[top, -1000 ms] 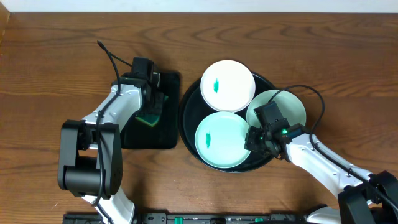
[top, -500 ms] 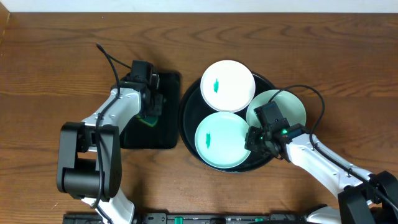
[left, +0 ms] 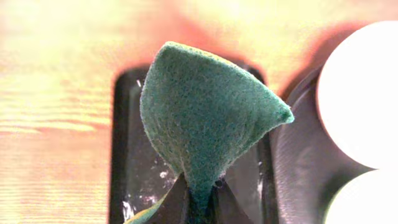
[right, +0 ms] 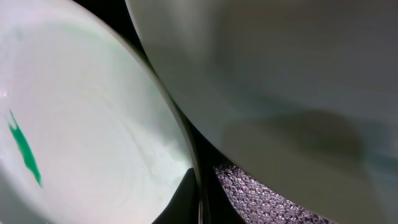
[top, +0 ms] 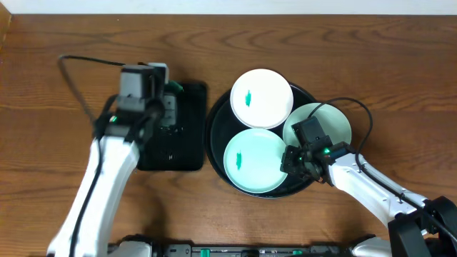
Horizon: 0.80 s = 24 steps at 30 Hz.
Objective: Clean dirty plates on tray and stack at the side
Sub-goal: 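Carry the sponge with the left gripper over the front mint plate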
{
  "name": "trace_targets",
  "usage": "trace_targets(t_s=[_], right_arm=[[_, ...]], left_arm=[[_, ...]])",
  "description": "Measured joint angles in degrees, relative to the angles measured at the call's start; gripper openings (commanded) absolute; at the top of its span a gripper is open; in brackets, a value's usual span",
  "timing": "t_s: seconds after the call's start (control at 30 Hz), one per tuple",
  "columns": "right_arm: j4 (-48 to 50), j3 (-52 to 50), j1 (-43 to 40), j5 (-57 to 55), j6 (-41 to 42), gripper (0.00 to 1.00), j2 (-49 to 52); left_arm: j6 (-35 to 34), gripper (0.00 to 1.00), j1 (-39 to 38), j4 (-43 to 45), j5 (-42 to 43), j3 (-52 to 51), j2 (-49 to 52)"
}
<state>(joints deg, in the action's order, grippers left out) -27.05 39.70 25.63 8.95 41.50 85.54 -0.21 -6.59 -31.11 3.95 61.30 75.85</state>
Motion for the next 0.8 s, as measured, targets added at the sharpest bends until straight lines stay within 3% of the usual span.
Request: trace_targets(t_s=[0.23,0.8], right_arm=[[0.0,0.0,0.0,0.0,0.0,0.01,0.0],[0.0,0.0,0.0,0.0,0.0,0.01,0.0]], left_arm=[[0.0,0.07,0.0,-1.5,0.0,0.0,-6.3],[0.0,0.07,0.0,-1.7,0.0,0.0,0.1]])
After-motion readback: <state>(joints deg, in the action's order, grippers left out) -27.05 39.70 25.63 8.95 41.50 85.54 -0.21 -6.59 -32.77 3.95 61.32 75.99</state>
